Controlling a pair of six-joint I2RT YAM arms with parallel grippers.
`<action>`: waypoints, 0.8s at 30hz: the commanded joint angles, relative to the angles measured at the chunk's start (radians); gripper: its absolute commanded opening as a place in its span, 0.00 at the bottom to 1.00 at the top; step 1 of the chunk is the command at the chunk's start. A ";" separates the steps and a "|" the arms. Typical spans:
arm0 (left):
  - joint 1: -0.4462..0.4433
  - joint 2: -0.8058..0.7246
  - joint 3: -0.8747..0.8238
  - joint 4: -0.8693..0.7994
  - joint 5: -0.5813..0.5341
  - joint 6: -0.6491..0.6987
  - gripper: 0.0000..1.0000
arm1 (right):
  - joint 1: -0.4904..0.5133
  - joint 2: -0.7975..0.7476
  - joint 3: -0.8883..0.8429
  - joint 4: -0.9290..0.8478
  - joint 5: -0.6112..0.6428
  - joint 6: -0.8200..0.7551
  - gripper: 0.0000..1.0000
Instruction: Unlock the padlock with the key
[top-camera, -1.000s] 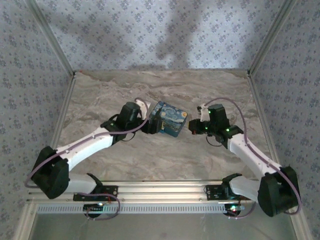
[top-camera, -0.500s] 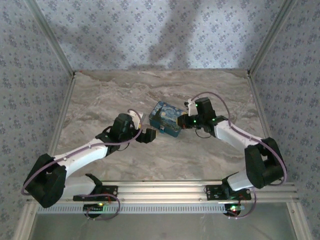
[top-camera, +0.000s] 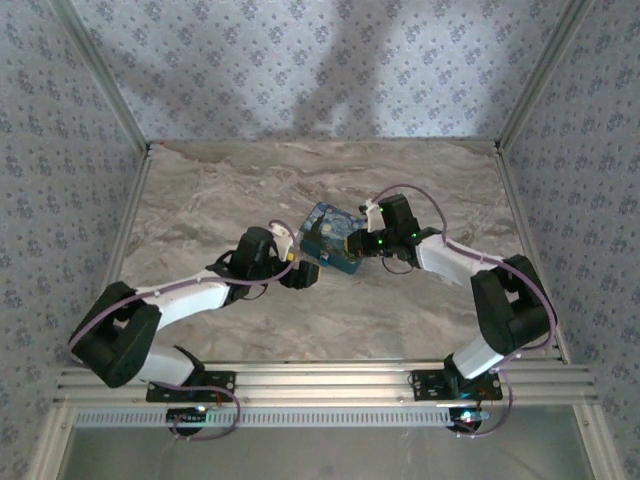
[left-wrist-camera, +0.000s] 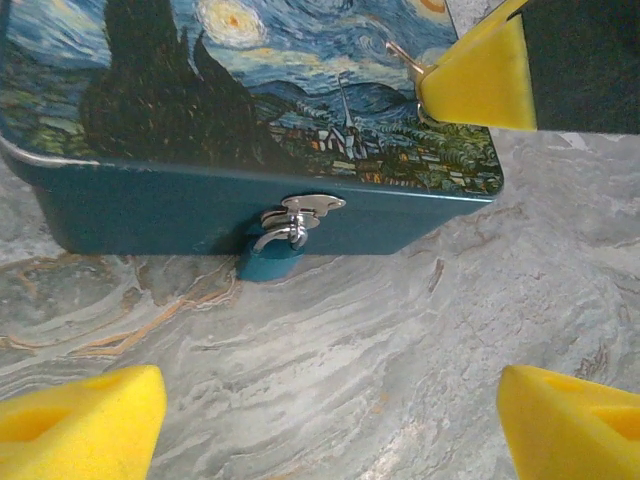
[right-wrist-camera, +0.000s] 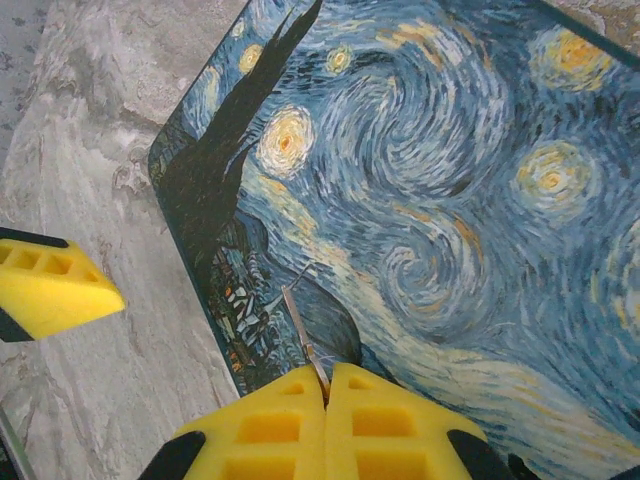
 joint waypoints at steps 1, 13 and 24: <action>0.015 0.045 -0.003 0.080 0.064 0.003 0.82 | 0.009 0.019 0.007 -0.062 0.054 0.006 0.00; 0.018 0.219 0.019 0.238 0.093 0.035 0.76 | 0.019 0.010 -0.022 -0.088 0.093 0.000 0.00; 0.019 0.351 0.092 0.298 0.100 0.052 0.71 | 0.022 0.003 -0.020 -0.099 0.105 -0.004 0.00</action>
